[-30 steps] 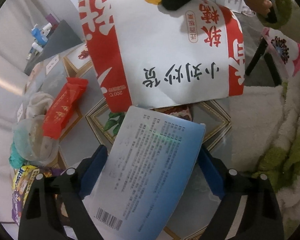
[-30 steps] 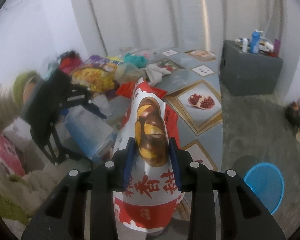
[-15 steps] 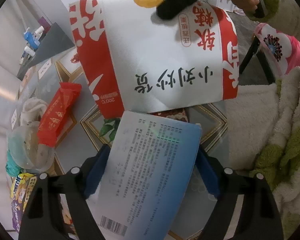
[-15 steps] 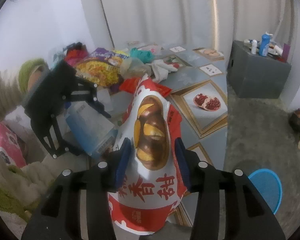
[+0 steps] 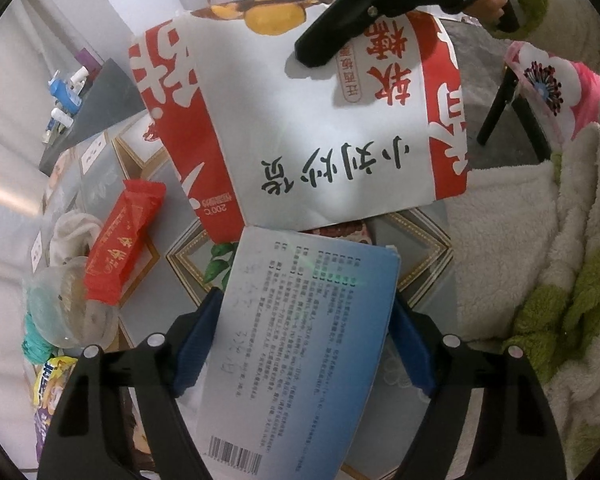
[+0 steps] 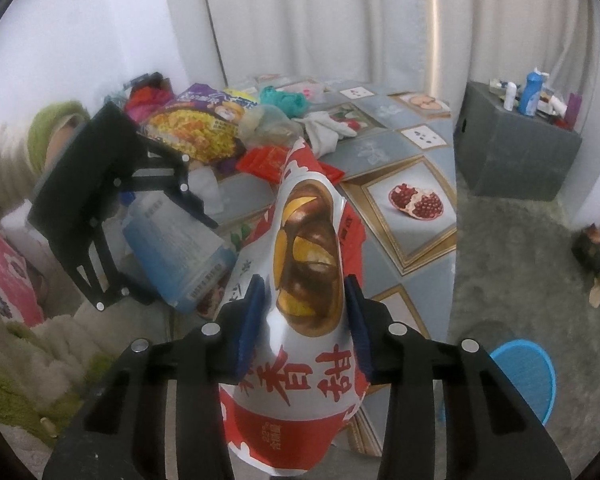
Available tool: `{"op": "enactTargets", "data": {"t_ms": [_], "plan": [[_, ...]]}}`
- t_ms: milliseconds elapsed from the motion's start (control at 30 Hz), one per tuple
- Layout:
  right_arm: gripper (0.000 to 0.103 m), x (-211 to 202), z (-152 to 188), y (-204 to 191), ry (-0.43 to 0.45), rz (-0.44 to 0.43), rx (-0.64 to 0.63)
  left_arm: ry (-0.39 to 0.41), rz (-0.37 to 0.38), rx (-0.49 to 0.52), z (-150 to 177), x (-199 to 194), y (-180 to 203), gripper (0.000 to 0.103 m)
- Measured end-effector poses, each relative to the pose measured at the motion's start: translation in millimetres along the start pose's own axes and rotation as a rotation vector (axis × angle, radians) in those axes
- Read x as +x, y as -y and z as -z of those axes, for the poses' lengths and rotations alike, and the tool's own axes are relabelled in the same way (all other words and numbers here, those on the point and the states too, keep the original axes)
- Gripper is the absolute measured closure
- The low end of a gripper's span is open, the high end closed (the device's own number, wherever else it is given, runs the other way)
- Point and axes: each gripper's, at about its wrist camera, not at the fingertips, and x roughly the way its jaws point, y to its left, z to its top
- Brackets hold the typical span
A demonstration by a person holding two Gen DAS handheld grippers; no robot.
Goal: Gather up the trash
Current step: 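Carry the box with the left gripper while the right gripper carries the bag toward the wastebasket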
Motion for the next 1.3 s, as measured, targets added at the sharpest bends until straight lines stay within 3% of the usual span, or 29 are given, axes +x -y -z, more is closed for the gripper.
{"op": "enactTargets", "data": {"t_ms": [567,1300], "plan": [[0.072,-17,3,-11,0.026,0.067,-0.044,0.042,-0.048,0.009,-8,-26,3,0.026],[0.074,-81,19,-17,0.151,0.170,-0.040,0.171,-0.169,-0.005,-34,-87,20,0.027]]}}
